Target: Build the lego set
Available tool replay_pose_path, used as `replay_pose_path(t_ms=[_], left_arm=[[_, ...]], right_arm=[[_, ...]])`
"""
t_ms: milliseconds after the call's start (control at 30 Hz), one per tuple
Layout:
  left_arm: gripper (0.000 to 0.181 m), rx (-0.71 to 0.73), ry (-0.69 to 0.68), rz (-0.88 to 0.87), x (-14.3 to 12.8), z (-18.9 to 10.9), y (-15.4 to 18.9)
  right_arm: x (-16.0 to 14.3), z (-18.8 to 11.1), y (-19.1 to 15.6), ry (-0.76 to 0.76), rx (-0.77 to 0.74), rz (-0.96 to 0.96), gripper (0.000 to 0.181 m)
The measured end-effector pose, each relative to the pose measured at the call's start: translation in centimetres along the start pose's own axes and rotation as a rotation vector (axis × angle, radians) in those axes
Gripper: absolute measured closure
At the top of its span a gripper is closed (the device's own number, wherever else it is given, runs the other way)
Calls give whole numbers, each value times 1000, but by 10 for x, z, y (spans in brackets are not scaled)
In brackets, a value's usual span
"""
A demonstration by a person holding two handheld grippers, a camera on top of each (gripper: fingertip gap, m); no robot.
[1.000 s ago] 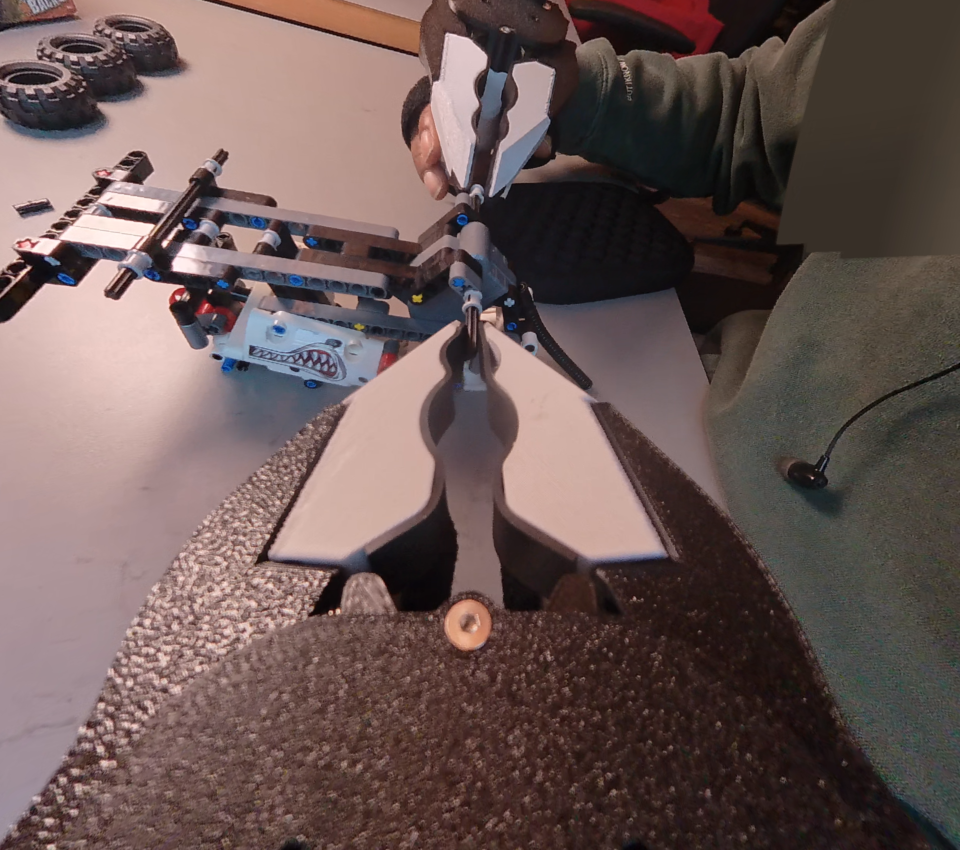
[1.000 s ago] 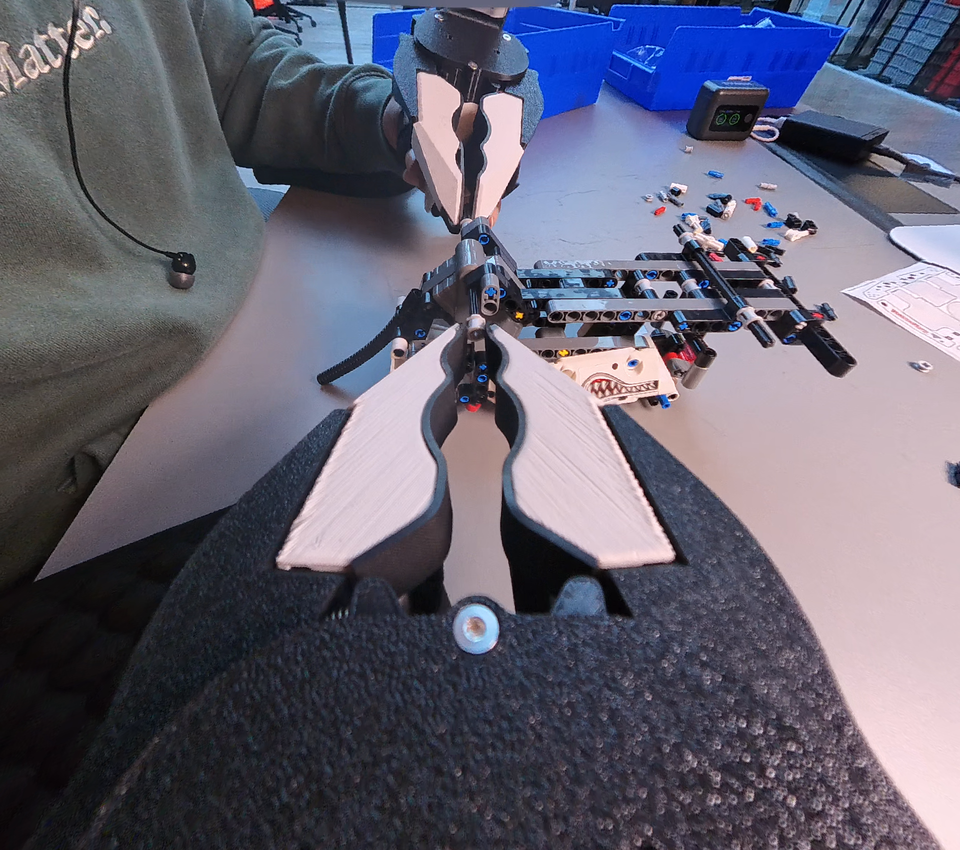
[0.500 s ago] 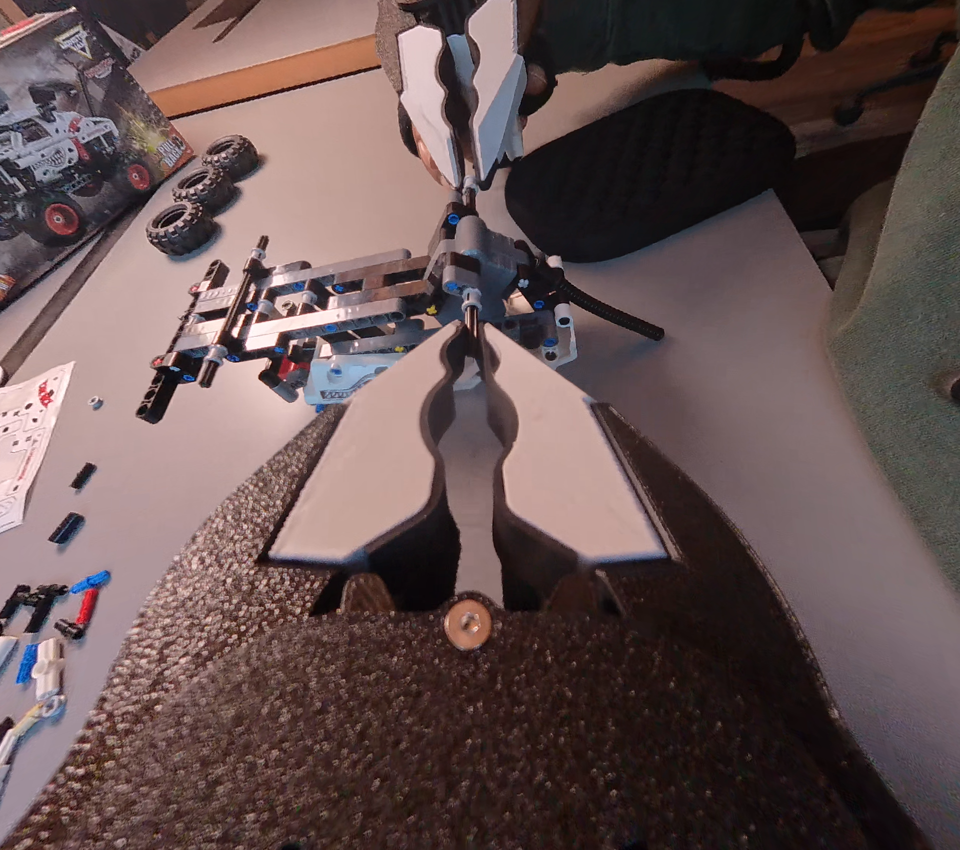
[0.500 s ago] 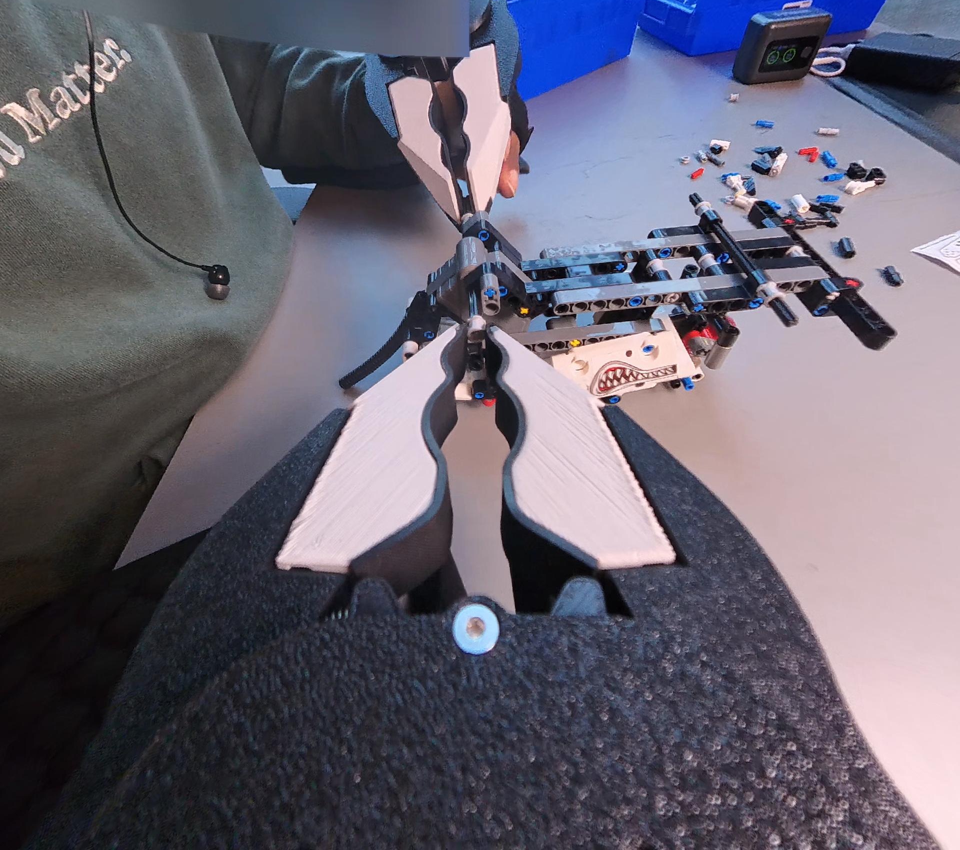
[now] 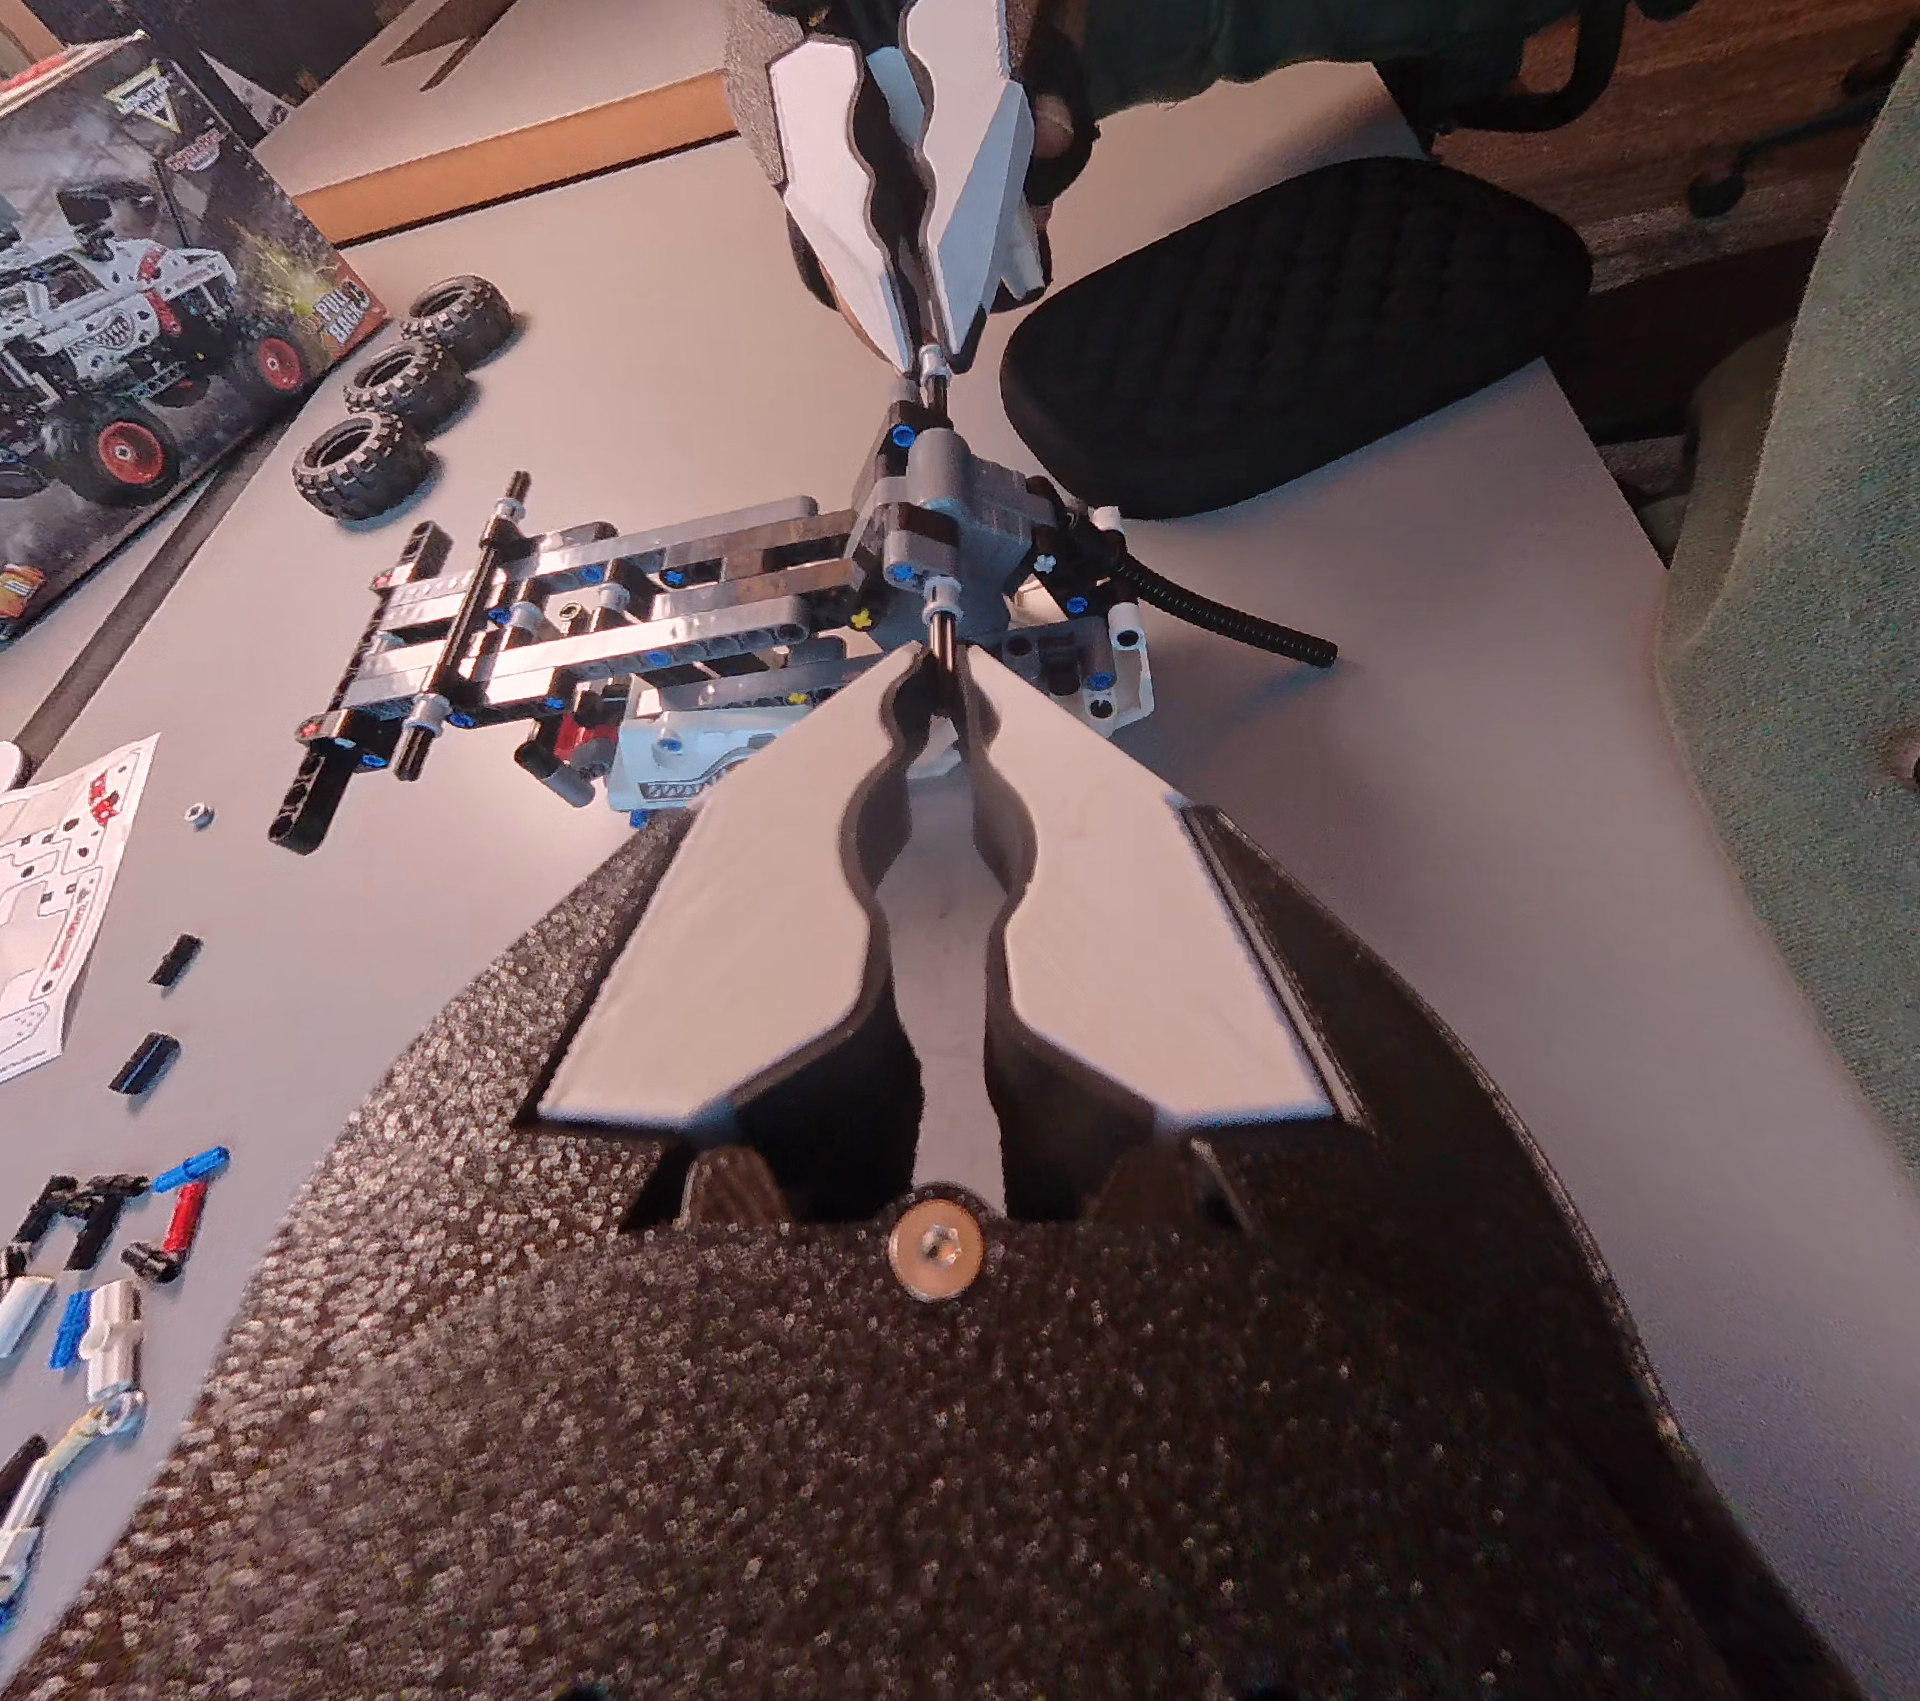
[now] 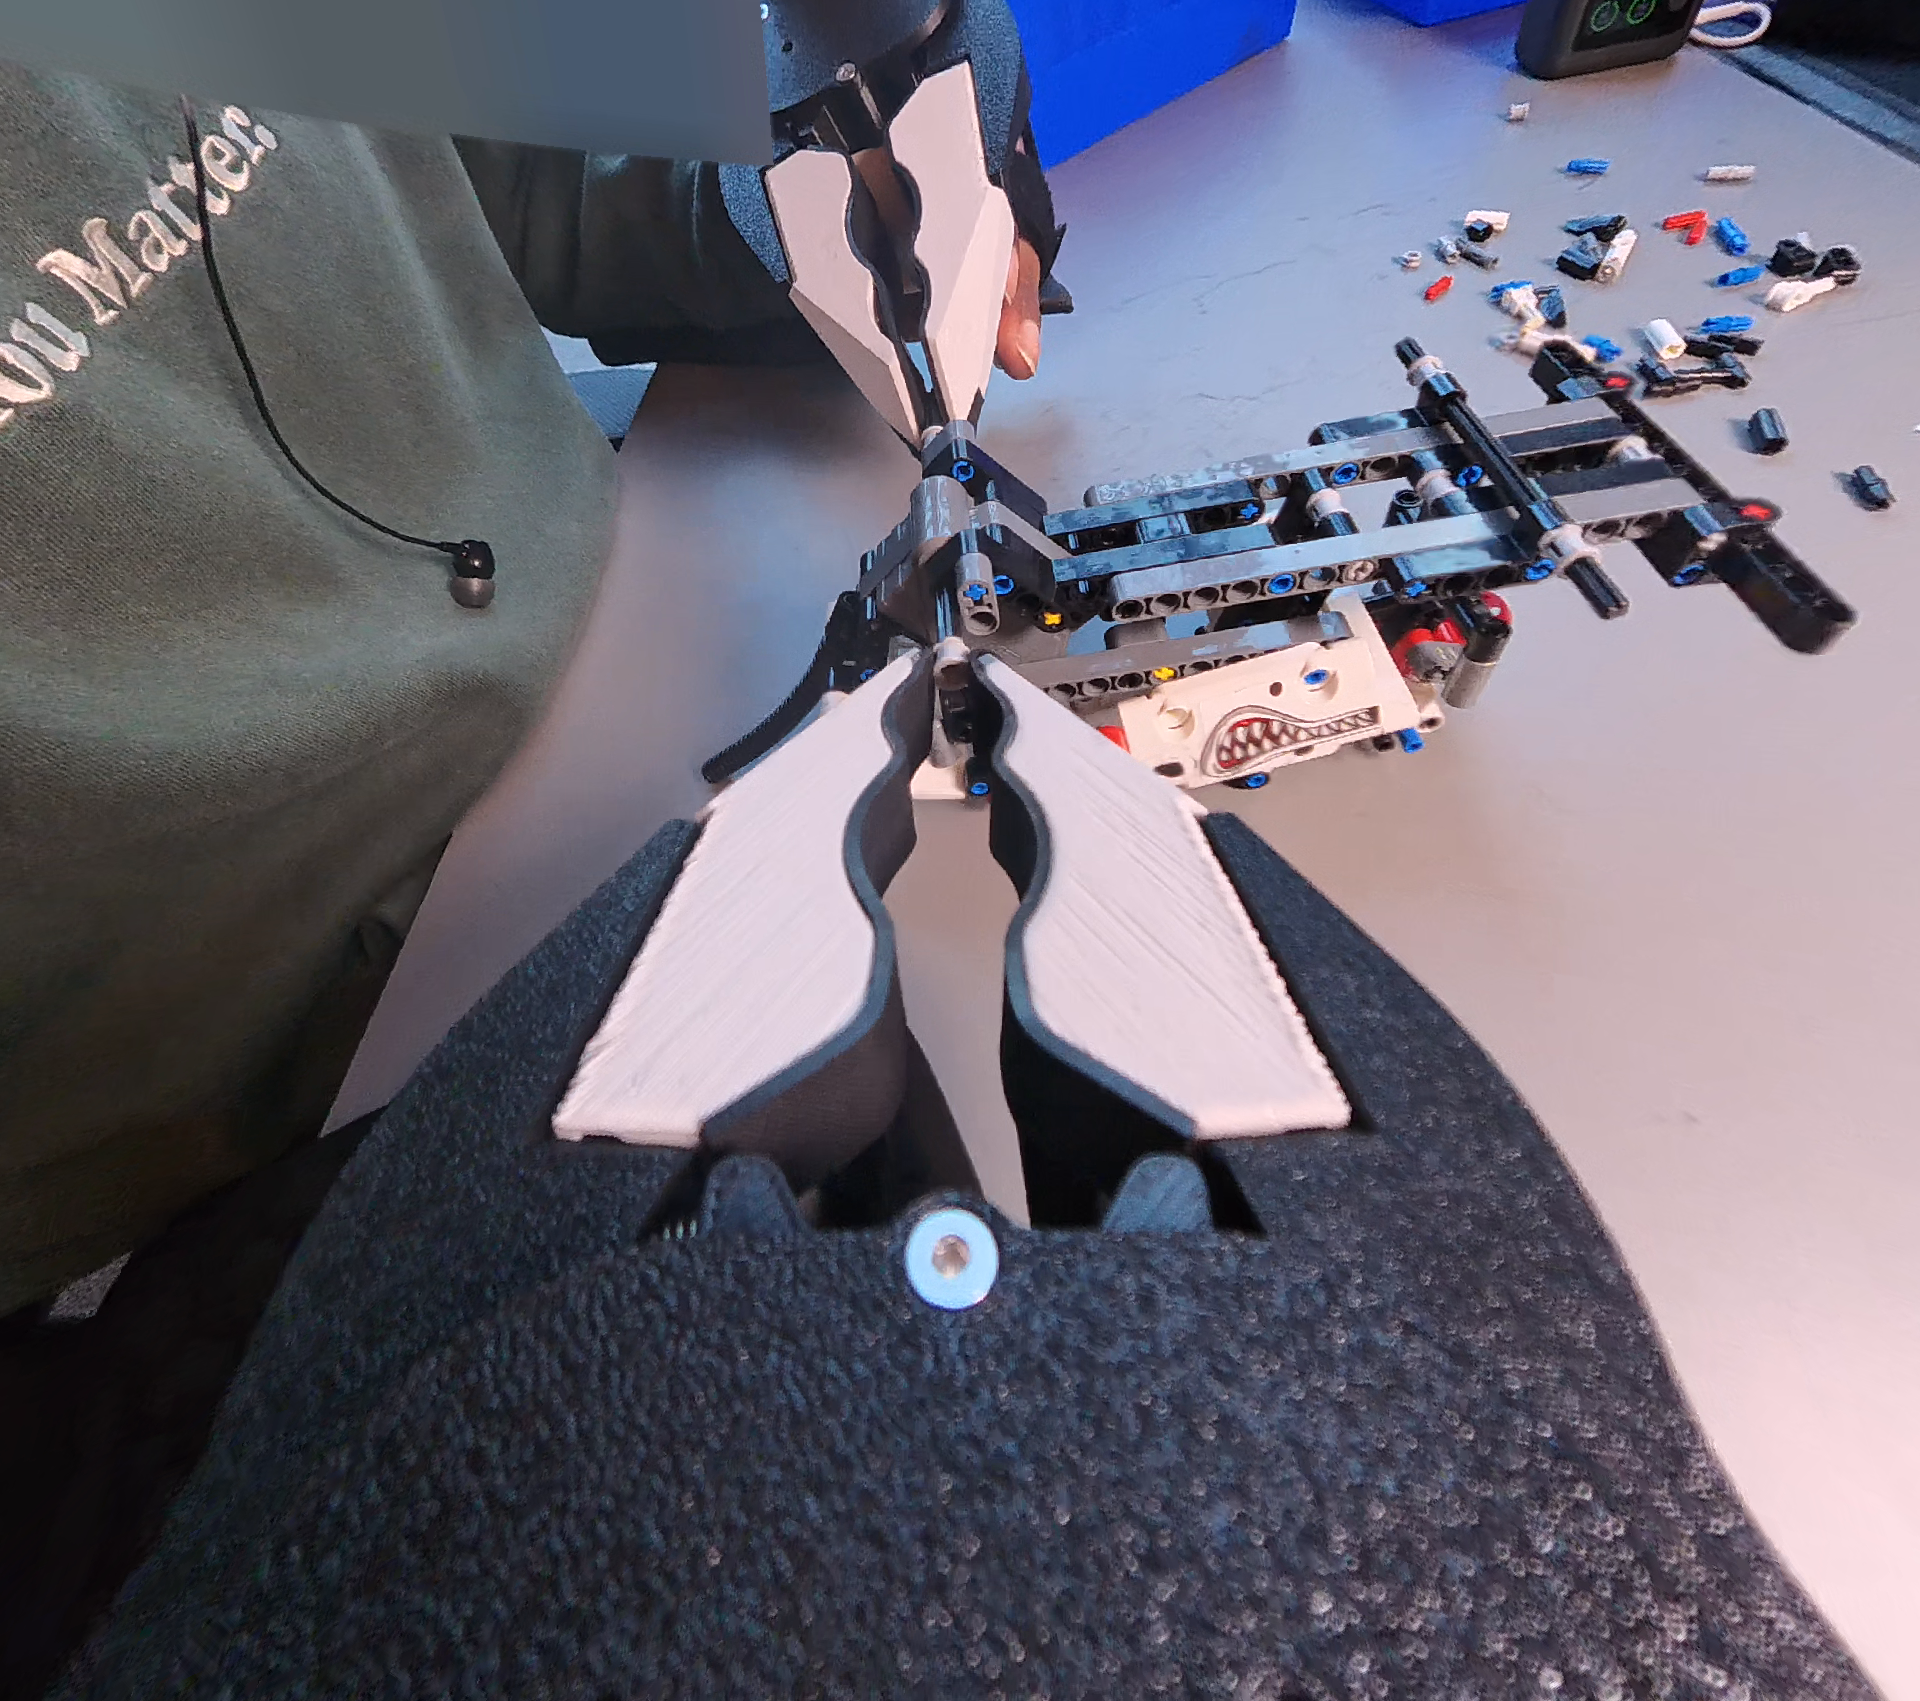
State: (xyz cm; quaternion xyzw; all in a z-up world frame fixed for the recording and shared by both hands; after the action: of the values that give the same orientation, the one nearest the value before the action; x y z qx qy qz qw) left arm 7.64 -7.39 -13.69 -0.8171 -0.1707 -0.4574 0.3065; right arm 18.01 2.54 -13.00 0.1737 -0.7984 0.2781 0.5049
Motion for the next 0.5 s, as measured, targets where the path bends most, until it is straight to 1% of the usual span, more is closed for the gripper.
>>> replay_pose_path(t_ms=[167, 500], left_arm=[[178, 20, -17, 13, 1, 1, 0], [179, 18, -15, 1, 1, 2, 1]], right_arm=[[0, -1, -2, 27, -47, -24, 176], [-1, -1, 0, 47, -41, 4, 176]])
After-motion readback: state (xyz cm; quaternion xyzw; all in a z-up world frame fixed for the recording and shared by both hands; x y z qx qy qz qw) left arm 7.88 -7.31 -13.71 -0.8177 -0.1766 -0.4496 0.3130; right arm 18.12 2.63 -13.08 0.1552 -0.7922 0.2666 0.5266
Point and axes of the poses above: each gripper's, where its closed fingertips meet, z out along the fingers, x out of its top, y = z × x across the jaws, the point moved 4 cm from there along -z, back along the fingers, and after that the axes turned 7 degrees about z, right-handed, at the moved point
